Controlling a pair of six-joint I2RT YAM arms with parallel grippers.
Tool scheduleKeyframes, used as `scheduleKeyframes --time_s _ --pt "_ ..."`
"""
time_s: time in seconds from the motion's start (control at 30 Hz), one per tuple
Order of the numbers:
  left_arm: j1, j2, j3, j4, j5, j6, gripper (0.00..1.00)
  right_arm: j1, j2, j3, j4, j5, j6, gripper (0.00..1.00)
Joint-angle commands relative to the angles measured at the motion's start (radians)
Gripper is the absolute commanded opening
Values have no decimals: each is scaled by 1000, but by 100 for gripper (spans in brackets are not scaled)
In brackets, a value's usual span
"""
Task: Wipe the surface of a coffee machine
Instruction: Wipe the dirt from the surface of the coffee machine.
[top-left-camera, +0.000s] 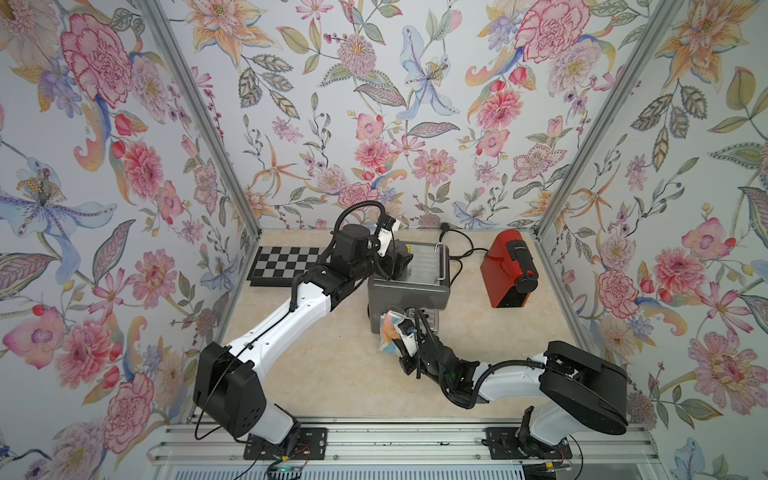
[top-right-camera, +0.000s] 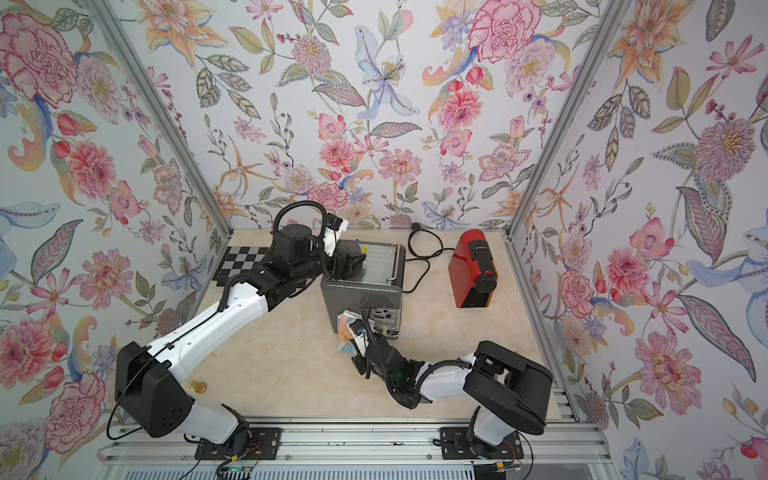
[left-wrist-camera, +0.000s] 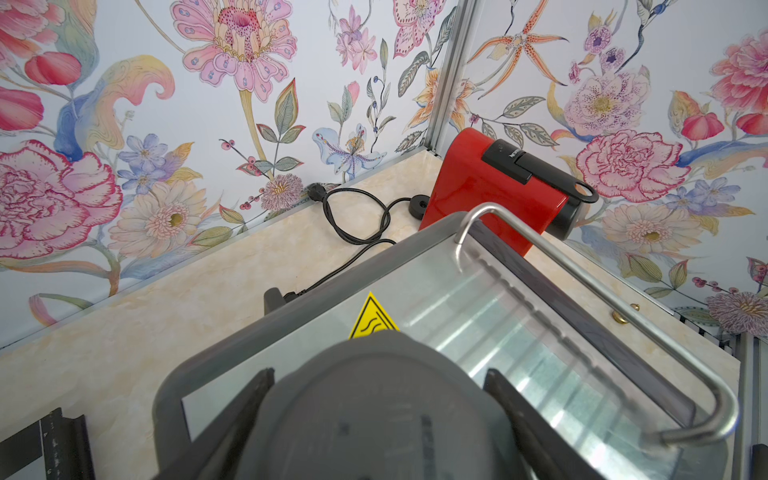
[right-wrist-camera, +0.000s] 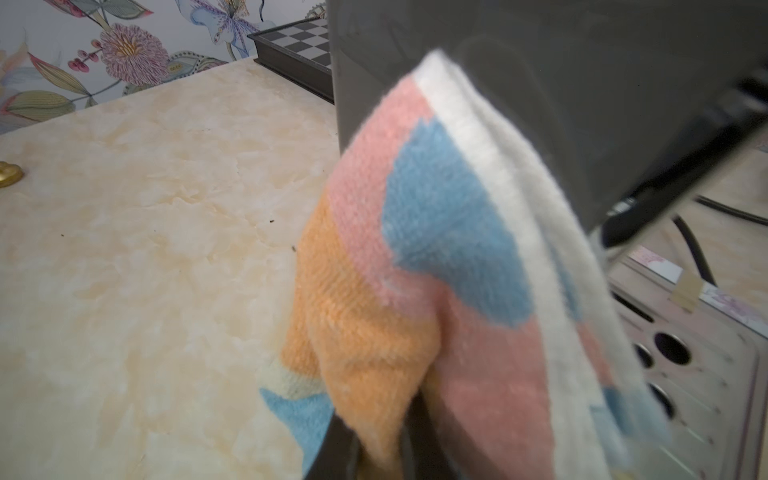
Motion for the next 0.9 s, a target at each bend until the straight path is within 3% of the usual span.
scheduleKeyframes --time_s 0.0,0.23,0.33,0.87 --pt "-2 18 -23 -29 88 -24 21 -6 -18 23 152 28 -67 0" --pt "-2 31 -20 -26 102 -29 21 71 -230 94 41 50 -164 0" --pt "-2 31 -28 -15 108 -35 21 73 -258 110 35 30 -160 0" --pt "-2 43 -29 -5 127 -42 21 24 135 168 168 -77 -16 0"
